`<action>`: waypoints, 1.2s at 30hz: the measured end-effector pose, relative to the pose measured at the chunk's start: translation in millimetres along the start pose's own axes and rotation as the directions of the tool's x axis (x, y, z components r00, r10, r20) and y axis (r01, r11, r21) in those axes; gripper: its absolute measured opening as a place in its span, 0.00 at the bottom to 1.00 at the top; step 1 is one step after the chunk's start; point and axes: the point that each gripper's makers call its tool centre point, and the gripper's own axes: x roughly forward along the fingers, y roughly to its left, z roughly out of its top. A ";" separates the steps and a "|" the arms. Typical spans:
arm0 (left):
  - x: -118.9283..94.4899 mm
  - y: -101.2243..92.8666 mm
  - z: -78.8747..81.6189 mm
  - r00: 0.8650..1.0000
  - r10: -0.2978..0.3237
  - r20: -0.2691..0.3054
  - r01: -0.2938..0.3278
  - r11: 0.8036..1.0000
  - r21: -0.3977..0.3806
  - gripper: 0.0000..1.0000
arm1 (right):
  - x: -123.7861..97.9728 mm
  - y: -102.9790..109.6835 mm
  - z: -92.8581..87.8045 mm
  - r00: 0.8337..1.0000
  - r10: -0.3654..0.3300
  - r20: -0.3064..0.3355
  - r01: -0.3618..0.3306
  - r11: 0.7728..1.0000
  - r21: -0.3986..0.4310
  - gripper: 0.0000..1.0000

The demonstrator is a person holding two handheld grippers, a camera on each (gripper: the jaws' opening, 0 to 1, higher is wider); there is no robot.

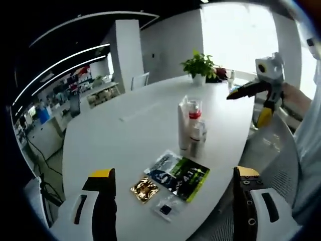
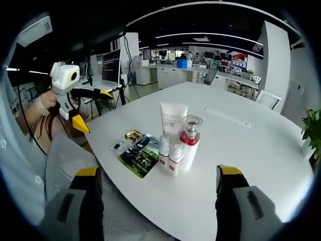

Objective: Arrange the skincare products in the storage area until every visible bottle or jar stands upright without overlapping.

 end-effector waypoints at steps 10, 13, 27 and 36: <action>-10.0 -6.0 -7.9 1.000 0.001 0.010 0.000 0.999 -0.036 0.97 | 0.2 3.8 -3.8 1.000 -0.009 0.001 0.009 1.000 0.022 0.99; -11.9 -7.0 -8.0 1.000 0.003 0.020 -0.001 0.998 -0.062 0.97 | -0.4 3.6 -4.7 1.000 -0.015 -0.002 0.015 1.000 0.024 0.99; -11.7 -12.1 -9.0 1.000 0.011 0.026 -0.009 0.997 -0.075 0.97 | 0.3 4.1 -4.6 1.000 -0.024 0.000 0.024 1.000 0.021 1.00; -12.4 -13.4 -8.4 0.999 0.016 0.033 -0.014 0.997 -0.082 0.97 | 2.3 4.4 -3.3 1.000 -0.023 0.000 0.023 0.999 0.027 1.00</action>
